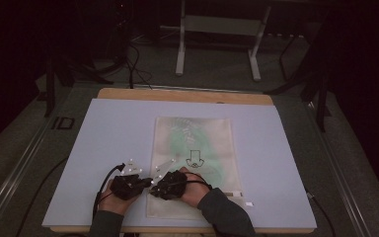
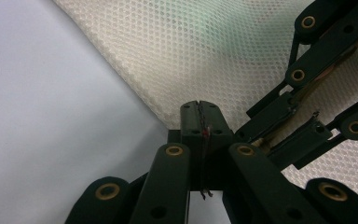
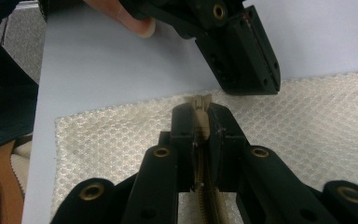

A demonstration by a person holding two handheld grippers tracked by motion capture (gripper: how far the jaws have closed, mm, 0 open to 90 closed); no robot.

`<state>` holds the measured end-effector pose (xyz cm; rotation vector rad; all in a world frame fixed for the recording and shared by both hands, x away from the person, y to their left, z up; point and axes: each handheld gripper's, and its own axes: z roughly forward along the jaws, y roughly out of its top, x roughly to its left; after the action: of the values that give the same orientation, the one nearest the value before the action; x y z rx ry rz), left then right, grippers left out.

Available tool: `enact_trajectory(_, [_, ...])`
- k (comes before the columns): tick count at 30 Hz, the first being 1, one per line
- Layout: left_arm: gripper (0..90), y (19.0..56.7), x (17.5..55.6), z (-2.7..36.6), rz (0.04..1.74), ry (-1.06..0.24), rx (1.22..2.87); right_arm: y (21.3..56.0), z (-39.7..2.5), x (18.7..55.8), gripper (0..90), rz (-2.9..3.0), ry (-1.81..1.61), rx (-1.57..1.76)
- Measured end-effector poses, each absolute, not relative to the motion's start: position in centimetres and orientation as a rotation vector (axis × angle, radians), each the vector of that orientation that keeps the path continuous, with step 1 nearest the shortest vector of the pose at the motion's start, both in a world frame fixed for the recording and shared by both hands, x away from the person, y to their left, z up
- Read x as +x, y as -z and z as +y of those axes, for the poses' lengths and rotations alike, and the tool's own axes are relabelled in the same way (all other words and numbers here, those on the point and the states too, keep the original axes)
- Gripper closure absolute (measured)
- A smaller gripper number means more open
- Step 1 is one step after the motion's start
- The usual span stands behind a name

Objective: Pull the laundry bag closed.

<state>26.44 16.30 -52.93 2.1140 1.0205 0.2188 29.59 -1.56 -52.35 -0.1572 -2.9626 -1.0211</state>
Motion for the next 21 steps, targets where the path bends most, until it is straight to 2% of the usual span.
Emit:
enact_trajectory(10, [89.2, 53.21, 26.64, 16.02, 1.029, -0.181, 2.14, 52.41, -1.59, 29.57, 82.0, -2.959, 1.032, -0.157])
enact_trajectory(21, [89.9, 53.02, 26.62, 15.54, 1.037, -0.21, 2.181, 52.27, -1.65, 29.53, 82.3, -2.978, 1.014, -0.129])
